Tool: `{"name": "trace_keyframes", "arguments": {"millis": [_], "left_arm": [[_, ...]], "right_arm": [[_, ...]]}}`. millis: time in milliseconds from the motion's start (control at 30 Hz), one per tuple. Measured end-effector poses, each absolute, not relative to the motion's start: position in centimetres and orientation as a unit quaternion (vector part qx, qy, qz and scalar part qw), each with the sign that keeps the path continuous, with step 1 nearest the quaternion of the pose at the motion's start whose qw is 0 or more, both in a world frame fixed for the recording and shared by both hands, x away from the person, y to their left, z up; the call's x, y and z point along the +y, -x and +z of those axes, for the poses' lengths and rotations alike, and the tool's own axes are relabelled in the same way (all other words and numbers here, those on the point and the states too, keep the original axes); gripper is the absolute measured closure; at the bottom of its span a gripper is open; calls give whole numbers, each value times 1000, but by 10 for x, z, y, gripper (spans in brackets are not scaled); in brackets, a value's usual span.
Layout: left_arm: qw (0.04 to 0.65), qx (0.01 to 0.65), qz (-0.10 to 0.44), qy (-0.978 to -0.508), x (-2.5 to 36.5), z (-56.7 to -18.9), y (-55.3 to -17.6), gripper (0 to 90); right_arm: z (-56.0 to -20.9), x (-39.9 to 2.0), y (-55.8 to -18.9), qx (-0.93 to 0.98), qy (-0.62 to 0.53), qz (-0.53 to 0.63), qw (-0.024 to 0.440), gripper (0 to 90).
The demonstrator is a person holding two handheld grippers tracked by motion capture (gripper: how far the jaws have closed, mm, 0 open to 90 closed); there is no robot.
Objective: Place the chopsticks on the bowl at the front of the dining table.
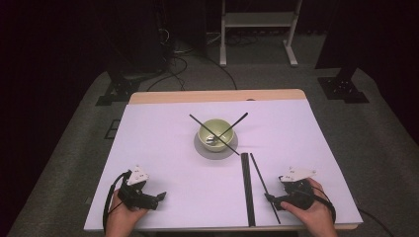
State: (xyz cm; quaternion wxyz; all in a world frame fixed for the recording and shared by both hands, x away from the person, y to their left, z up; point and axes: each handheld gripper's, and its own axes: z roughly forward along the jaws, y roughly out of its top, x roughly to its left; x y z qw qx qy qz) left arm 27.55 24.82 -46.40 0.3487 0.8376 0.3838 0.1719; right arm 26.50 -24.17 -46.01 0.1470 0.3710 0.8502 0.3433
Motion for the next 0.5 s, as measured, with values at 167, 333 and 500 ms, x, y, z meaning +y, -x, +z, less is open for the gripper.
{"name": "trace_keyframes", "arguments": {"millis": [167,333,500], "left_arm": [[349,384,172,-838,248,-464,-275,0],[349,384,172,-838,248,-464,-275,0],[349,384,172,-838,248,-464,-275,0]], "right_arm": [[-460,-248,-266,848,-379,340,150,175],[-459,-253,-267,846,-385,336,151,175],[-459,-261,-268,842,-394,334,156,175]]}}
